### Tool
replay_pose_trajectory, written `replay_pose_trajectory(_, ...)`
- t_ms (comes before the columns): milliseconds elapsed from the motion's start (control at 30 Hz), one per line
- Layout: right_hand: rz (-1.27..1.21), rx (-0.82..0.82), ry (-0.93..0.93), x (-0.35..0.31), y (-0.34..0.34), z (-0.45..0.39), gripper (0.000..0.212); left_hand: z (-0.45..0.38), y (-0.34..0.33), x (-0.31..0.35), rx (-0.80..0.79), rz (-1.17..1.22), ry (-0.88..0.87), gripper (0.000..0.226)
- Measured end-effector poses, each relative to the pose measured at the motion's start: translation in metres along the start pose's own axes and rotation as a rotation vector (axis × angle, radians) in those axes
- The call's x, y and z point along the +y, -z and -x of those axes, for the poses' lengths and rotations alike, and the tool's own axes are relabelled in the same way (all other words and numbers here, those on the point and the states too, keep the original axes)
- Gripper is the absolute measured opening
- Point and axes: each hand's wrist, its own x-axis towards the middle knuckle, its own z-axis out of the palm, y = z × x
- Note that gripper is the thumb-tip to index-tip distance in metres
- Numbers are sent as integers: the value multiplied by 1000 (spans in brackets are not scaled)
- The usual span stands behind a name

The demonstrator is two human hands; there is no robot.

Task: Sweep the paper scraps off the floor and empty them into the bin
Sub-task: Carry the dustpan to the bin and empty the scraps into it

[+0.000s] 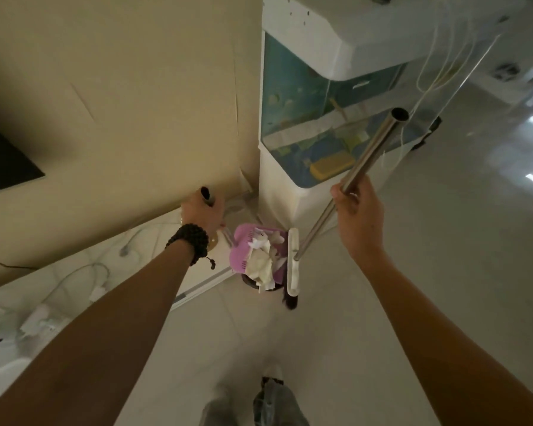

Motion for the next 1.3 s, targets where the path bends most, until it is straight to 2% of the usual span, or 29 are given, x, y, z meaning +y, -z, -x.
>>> replay_pose_trajectory(133,-28,-38,25,17,-3,-22,7,-9,-22,-6,-86,57,39,22)
replay_pose_trajectory(300,-31,-58,29,31,-6,-38,13,-5,-39,-20,-185,-111,-196,13)
replay_pose_trajectory(500,-8,-47,9,49,-9,-46,14,0,-60,-64,-352,-206,-340,16)
replay_pose_trajectory(667,26,-20,4,61,-6,-41,16,10,-75,-88,-388,-203,-463,20)
replay_pose_trajectory(800,36,1,13,63,-5,-38,15,15,-79,-96,-378,-195,-535,14)
replay_pose_trajectory(1067,52,8,39,49,-5,-30,10,23,-61,-95,-315,-131,-534,15)
replay_pose_trajectory(1133,46,23,29,48,-5,-24,10,27,-53,-94,-335,-148,-562,23)
replay_pose_trajectory(1233,38,41,32,45,-6,-17,12,32,-42,-91,-386,-223,-633,49)
replay_pose_trajectory(1300,30,32,38,44,-6,-11,13,32,-40,-93,-399,-242,-661,52)
